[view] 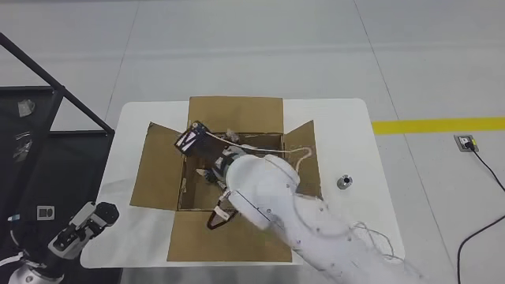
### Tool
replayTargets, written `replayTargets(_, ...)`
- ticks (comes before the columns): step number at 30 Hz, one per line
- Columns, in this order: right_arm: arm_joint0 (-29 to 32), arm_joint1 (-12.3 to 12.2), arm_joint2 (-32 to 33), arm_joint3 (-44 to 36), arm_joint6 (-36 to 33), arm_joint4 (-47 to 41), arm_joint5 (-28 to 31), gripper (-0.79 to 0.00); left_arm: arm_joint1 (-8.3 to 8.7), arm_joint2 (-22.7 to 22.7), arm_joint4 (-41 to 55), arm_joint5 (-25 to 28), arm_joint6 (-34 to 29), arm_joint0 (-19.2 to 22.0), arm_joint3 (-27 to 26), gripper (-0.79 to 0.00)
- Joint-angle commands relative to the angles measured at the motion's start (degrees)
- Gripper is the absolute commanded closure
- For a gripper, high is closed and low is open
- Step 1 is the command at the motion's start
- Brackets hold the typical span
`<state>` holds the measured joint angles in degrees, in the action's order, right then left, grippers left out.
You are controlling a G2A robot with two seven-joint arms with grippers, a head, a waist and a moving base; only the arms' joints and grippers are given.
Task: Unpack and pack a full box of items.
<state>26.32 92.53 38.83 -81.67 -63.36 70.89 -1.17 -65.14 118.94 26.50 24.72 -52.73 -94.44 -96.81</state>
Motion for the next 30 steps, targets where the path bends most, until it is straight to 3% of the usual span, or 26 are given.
replayTargets(1,-2.57,2.10,-2.72,11.36,2.56,-5.47,0.11,-0.785,0.02,-0.23,-0.63,0.09,0.75,-0.16,-0.05,-0.785)
replayTargets(8,-9.19,9.23,-8.67,39.89,8.70,-13.62,0.57,-0.785,0.22,-0.70,-2.87,0.11,1.43,-0.98,-1.20,-0.785)
replayTargets(12,-11.01,12.72,-10.17,50.61,10.96,-16.20,0.95,-0.785,0.39,-1.27,-3.72,-0.17,1.11,-0.97,-1.76,-0.785)
replayTargets(24,-12.82,19.68,-11.79,63.26,16.33,-18.87,3.61,-0.785,0.86,-2.12,-4.82,-0.61,1.21,-0.81,-1.95,-0.785)
replayTargets(27,-12.82,20.85,-12.13,65.13,17.29,-18.51,3.48,-0.690,0.95,-2.15,-4.75,-0.43,1.49,-0.82,-1.92,-0.785)
replayTargets(30,-12.76,21.80,-12.05,66.66,18.45,-18.79,3.67,-0.656,1.01,-2.06,-4.23,-0.07,1.72,-1.07,-1.48,-0.785)
